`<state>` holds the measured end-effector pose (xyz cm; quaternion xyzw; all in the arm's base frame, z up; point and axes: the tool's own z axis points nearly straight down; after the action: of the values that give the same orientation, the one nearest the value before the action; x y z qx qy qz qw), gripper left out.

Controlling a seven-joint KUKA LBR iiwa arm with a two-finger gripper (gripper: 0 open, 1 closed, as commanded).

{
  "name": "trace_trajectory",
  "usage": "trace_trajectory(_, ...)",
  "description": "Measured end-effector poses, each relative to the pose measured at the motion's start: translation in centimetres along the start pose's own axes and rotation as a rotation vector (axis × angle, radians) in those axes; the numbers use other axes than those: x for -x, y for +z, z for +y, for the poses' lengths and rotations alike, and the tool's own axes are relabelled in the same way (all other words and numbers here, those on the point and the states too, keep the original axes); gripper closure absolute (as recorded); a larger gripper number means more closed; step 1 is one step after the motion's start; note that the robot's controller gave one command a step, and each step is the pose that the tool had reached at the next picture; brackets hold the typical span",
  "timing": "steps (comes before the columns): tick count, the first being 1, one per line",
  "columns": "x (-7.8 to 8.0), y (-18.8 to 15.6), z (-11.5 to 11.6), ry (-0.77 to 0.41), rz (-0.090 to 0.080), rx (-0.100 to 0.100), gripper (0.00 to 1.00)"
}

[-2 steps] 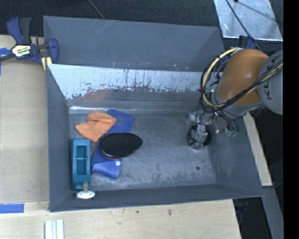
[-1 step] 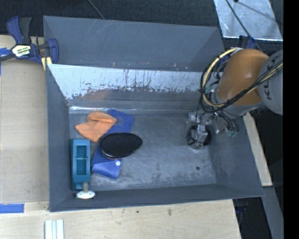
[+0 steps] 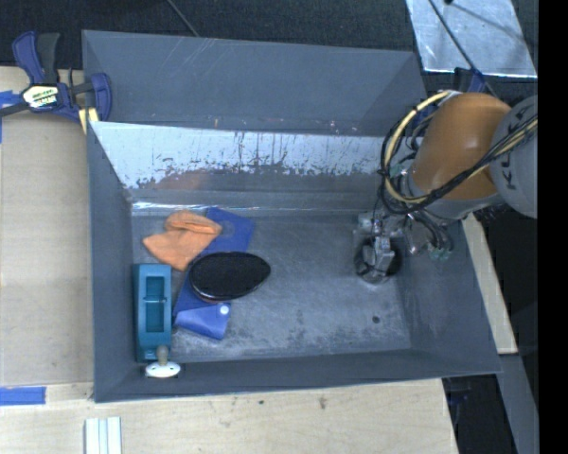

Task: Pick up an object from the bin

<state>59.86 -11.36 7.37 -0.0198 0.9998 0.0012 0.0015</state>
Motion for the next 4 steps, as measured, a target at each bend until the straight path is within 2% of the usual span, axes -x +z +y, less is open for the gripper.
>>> trace_trajectory(4, 0.46, -0.17, 0.7, -0.021, -0.006, -0.006, 1.0)
